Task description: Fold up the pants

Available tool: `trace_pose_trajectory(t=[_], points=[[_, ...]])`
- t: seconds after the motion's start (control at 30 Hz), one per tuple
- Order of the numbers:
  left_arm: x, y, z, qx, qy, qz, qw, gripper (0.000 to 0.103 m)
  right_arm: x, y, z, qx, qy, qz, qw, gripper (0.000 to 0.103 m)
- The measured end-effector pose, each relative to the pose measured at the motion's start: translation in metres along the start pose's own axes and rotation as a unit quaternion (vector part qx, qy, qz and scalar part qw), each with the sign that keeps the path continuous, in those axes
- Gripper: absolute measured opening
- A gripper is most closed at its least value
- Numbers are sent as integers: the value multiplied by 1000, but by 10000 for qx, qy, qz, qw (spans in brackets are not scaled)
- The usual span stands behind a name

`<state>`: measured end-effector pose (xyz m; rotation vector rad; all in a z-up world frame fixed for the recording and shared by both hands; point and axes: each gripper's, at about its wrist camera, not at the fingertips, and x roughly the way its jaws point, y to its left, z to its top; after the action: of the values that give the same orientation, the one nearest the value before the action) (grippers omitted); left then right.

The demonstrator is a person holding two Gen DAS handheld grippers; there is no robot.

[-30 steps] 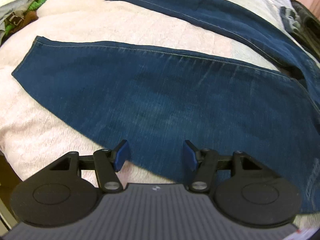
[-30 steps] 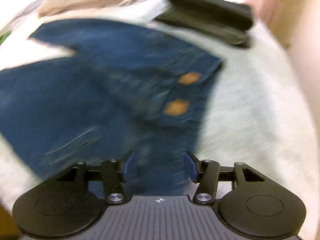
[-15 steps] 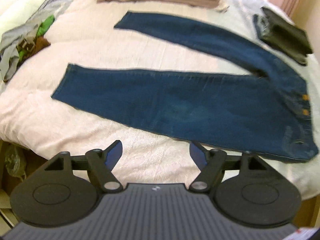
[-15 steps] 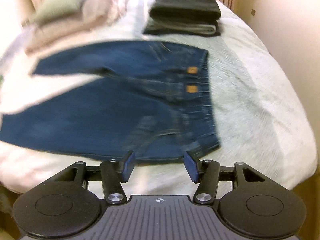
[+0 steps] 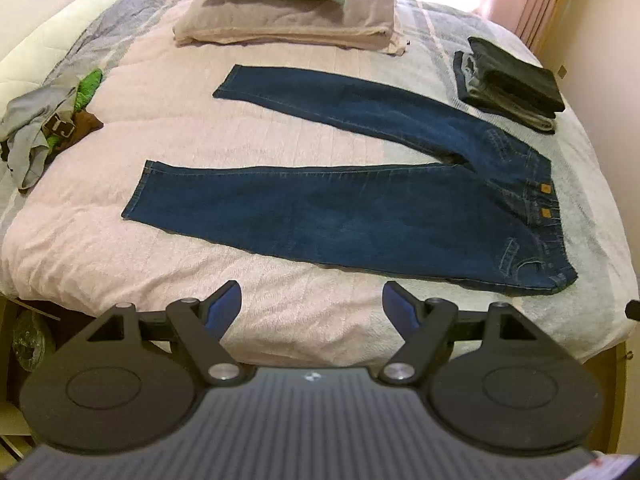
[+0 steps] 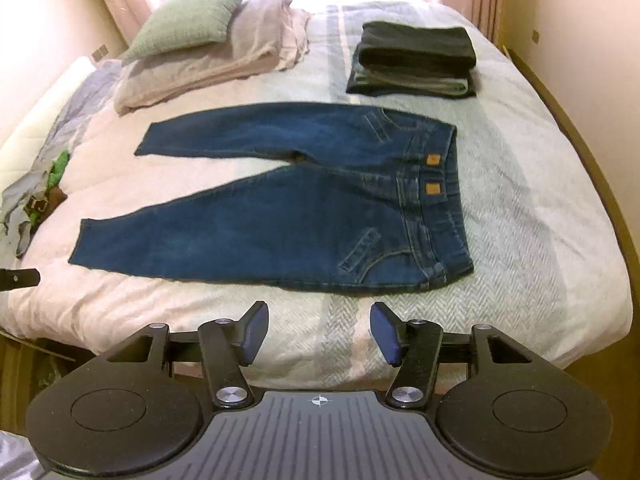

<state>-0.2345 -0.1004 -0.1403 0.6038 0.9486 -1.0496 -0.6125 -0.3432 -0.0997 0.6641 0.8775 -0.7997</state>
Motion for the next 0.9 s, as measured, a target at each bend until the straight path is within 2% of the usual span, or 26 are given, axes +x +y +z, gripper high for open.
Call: trace_pose_trajectory(t=[0.33,0.9], points=[[-33,-35,-12,143,-207,86,9996,75,-26,-11,-9,-192,-76,55,9998,54],[-69,-68,-70,157,-165,242,9994,75,-56,-32,-51,-421,38,188,9989,54]])
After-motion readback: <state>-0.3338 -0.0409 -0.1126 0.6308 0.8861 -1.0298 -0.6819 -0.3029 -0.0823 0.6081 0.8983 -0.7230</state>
